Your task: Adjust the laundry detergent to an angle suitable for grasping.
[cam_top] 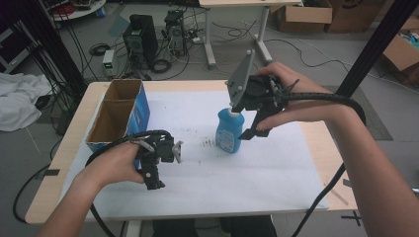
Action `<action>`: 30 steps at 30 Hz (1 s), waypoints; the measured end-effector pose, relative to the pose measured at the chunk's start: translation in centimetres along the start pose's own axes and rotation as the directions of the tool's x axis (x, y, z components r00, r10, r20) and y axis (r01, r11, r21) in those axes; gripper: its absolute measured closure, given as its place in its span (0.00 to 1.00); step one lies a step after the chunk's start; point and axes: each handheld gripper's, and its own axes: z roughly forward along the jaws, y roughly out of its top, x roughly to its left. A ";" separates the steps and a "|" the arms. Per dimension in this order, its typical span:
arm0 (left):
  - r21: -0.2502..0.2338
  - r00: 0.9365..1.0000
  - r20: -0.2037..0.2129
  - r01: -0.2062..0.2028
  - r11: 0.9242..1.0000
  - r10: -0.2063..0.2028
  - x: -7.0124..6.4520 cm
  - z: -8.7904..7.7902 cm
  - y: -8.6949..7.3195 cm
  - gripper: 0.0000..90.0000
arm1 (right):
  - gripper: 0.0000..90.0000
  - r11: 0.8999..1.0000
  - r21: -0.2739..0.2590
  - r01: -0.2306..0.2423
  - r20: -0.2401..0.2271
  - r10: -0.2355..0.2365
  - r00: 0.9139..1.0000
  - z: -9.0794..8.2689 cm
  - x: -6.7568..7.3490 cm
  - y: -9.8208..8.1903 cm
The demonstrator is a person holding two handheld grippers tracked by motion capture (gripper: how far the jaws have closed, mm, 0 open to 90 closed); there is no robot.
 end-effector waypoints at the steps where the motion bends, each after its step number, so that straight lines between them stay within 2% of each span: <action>1: 0.001 1.000 -0.003 0.000 1.000 0.000 0.0 0.0 0.0 0.00 | 0.30 1.000 0.002 -0.001 0.001 0.001 1.000 0.0 0.0 -0.1; 18: -0.004 1.000 -0.014 -0.003 1.000 0.003 -0.2 -0.8 0.5 0.00 | 0.27 1.000 -0.009 0.004 -0.013 -0.004 1.000 -0.2 0.3 -0.6; 28: 0.000 1.000 -0.016 -0.008 1.000 0.008 0.0 -0.8 0.8 0.00 | 0.26 1.000 -0.020 -0.018 0.001 0.018 1.000 -0.3 0.4 -1.4; 30: -0.007 1.000 -0.016 -0.010 1.000 0.010 0.0 -1.0 1.0 0.00 | 0.26 0.999 -0.037 -0.028 0.007 0.029 1.000 -0.4 0.3 -1.9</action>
